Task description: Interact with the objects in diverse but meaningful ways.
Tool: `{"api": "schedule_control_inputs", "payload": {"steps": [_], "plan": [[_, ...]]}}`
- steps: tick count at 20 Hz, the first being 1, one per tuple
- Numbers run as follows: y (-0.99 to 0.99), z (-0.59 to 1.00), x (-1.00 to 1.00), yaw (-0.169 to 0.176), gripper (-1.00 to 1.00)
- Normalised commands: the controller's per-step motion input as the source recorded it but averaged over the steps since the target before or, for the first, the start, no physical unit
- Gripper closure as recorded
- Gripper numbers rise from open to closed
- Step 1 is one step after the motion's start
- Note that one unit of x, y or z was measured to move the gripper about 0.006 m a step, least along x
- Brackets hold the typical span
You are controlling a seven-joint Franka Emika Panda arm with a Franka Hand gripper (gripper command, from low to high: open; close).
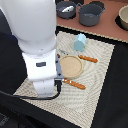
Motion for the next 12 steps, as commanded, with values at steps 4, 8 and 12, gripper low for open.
{"api": "schedule_control_inputs", "payload": {"steps": [4, 8, 12], "plan": [[0.26, 0.12, -0.56, 0.000, 1.00], [0.28, 0.11, -0.56, 0.000, 1.00], [0.26, 0.09, -0.49, 0.000, 1.00]]}}
